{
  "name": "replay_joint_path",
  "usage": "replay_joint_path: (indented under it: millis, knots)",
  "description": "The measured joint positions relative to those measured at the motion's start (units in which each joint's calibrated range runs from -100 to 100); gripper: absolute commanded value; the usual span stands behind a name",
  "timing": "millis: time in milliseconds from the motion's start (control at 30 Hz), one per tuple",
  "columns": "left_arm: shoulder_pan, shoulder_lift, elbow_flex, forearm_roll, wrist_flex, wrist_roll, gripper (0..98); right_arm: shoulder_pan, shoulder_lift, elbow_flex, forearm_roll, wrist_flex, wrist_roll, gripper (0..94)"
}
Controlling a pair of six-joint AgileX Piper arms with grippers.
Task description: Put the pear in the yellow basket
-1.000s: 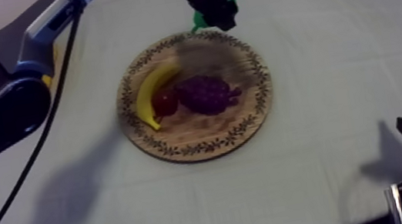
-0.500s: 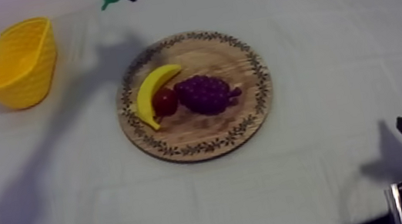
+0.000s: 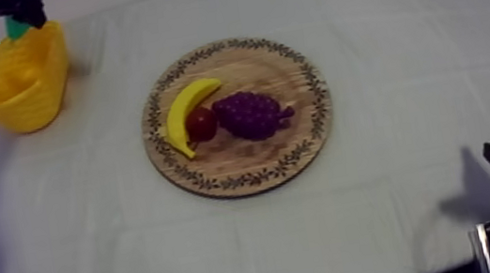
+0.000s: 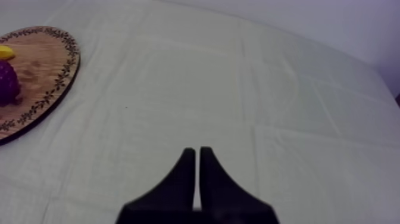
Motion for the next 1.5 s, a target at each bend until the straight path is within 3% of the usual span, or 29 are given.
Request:
replay_joint_path:
  millis: [267, 533, 833, 1033, 1333, 1500]
  knots:
    - [-6.5, 0.4, -4.0, -0.02, 2.1, -0.1, 50.8, 0.0, 0.0, 0.0, 0.0, 0.0, 0.0, 0.4]
    - [-9.9, 6.0, -6.7, 2.77, 2.1, 0.8, 51.6, 0.0, 0.0, 0.0, 0.0, 0.0, 0.0, 0.4]
    - [-10.3, 14.8, -9.2, 4.95, -0.2, 3.1, 51.8, 0.0, 0.0, 0.0, 0.0, 0.0, 0.0, 0.4]
    - [-10.4, 19.0, -9.8, 5.34, -1.2, 5.4, 66.8, 0.0, 0.0, 0.0, 0.0, 0.0, 0.0, 0.4]
    - [-10.1, 19.4, -7.5, 4.13, -2.2, 6.5, 89.7, 0.0, 0.0, 0.0, 0.0, 0.0, 0.0, 0.4]
    - [-9.6, 18.2, -5.5, 3.06, -2.0, 7.4, 94.7, 0.0, 0.0, 0.0, 0.0, 0.0, 0.0, 0.4]
